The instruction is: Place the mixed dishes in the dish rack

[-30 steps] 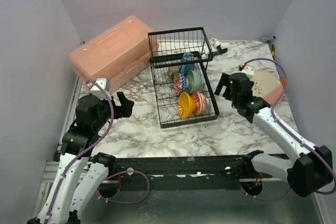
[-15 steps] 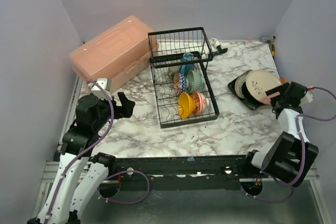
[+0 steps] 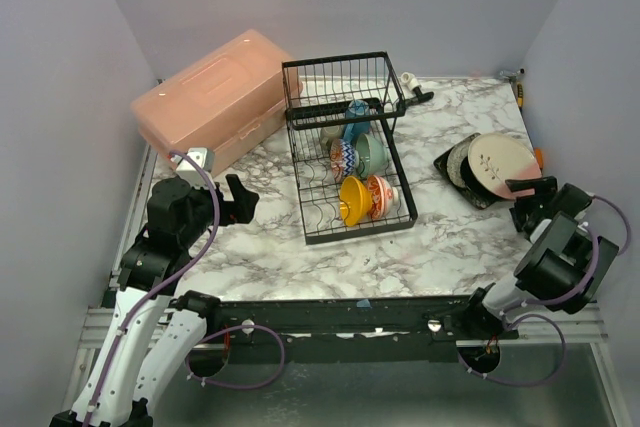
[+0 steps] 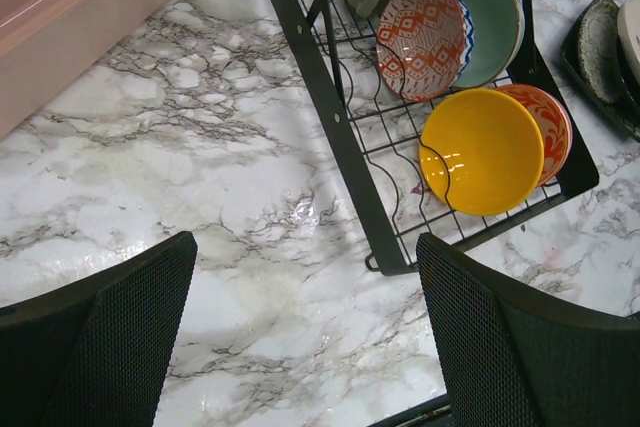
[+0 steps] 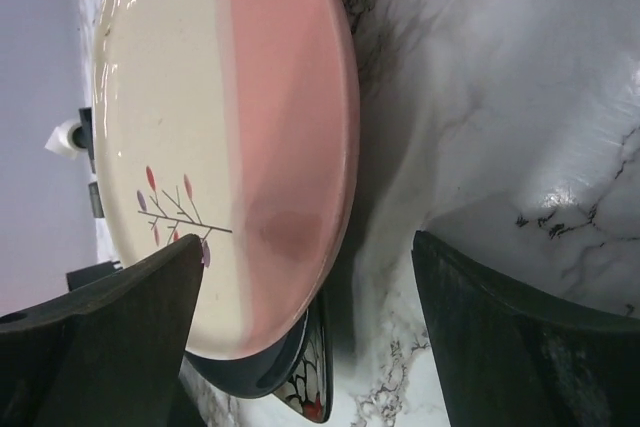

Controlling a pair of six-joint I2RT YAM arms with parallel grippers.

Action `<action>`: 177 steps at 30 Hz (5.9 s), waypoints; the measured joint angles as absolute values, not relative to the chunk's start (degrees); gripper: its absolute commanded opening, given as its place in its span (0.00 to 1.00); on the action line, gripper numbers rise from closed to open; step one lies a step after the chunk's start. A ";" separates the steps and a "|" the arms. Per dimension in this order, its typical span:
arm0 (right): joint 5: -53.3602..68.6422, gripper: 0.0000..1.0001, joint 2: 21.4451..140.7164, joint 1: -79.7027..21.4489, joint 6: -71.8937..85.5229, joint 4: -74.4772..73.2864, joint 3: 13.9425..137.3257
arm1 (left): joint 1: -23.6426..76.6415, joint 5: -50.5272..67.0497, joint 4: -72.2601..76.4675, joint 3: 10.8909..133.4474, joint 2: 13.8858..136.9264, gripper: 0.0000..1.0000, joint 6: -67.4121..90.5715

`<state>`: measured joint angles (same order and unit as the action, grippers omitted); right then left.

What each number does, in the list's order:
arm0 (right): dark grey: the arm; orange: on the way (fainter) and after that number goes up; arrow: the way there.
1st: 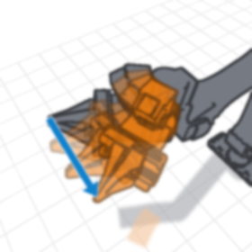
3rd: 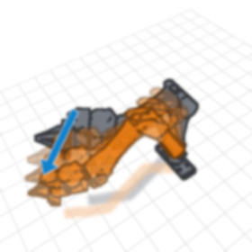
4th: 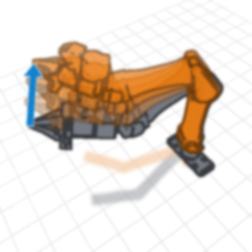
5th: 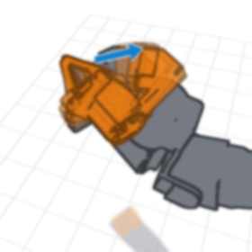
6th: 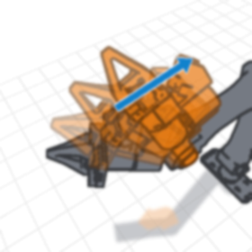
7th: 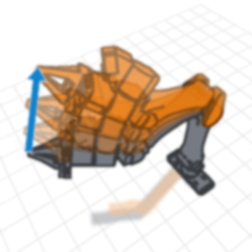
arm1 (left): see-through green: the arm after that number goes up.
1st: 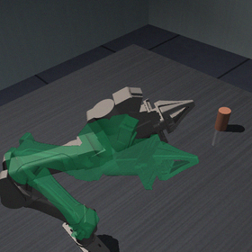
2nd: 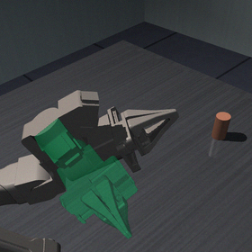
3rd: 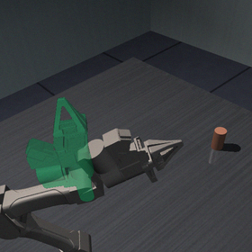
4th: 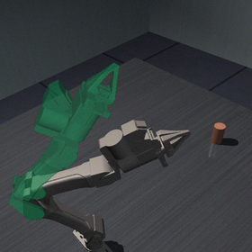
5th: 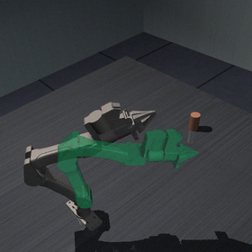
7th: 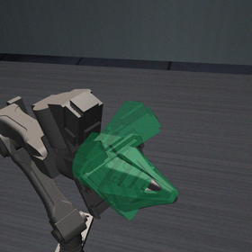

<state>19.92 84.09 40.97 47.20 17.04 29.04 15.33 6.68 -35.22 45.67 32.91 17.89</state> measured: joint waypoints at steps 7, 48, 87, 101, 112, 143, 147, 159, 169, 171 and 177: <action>22.83 0.70 87.33 42.30 54.33 36.45 20.82 | 15.33 6.76 -35.22 45.60 32.93 0.90 17.87; 25.02 0.18 80.99 44.60 51.09 34.30 21.26 | 15.33 8.60 -34.83 45.50 33.91 0.90 17.69; 35.70 0.47 91.18 41.95 49.47 36.64 25.89 | 20.14 10.11 -33.91 45.08 29.45 0.90 17.69; 34.83 0.49 99.94 41.60 55.02 49.82 26.37 | 26.76 9.10 -33.95 45.06 29.89 0.90 17.26; 36.34 0.03 106.24 41.56 60.71 58.24 28.03 | 26.87 8.08 -33.98 45.08 30.37 0.90 17.06; 36.60 0.00 80.60 41.36 63.20 35.46 25.98 | 25.32 7.51 -34.00 45.06 30.98 0.90 16.91; 37.74 0.00 72.90 40.27 60.71 25.67 28.75 | 24.62 8.64 -33.91 45.08 31.29 0.91 17.45; 45.56 0.00 53.69 25.45 59.48 7.46 33.34 | 24.38 32.05 -17.76 44.66 43.20 0.94 39.05; 42.44 0.00 45.71 -2.87 64.58 4.51 32.71 | 29.54 40.69 8.69 33.17 48.45 0.95 63.11; 41.23 0.00 45.91 -7.14 65.49 4.99 32.40 | 30.44 40.62 10.44 32.97 48.45 0.90 64.93; 36.64 0.00 47.42 -16.60 69.23 9.32 30.52 | 30.85 38.83 12.97 32.34 48.25 0.46 68.45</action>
<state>36.64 47.42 -16.60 69.23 9.32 30.52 30.85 38.83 12.97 32.34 48.25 68.45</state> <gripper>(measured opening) 0.158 0.662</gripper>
